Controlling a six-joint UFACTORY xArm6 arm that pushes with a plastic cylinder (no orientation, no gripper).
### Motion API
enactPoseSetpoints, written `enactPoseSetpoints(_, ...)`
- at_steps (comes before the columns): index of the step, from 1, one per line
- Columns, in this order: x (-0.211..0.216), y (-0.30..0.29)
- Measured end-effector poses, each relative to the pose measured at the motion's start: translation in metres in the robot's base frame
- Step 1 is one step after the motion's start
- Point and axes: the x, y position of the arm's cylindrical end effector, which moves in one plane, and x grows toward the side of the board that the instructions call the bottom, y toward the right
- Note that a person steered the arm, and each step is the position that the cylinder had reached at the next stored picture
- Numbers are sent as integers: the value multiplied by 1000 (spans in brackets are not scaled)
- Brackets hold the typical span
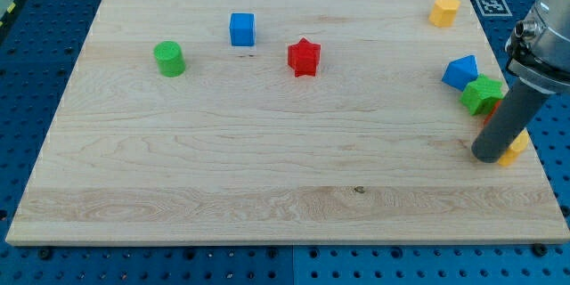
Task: Move the yellow heart below the red circle
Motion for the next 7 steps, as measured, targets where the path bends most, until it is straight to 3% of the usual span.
enactPoseSetpoints(2, 6, -1)
enactPoseSetpoints(3, 11, -45)
enactPoseSetpoints(7, 0, -115)
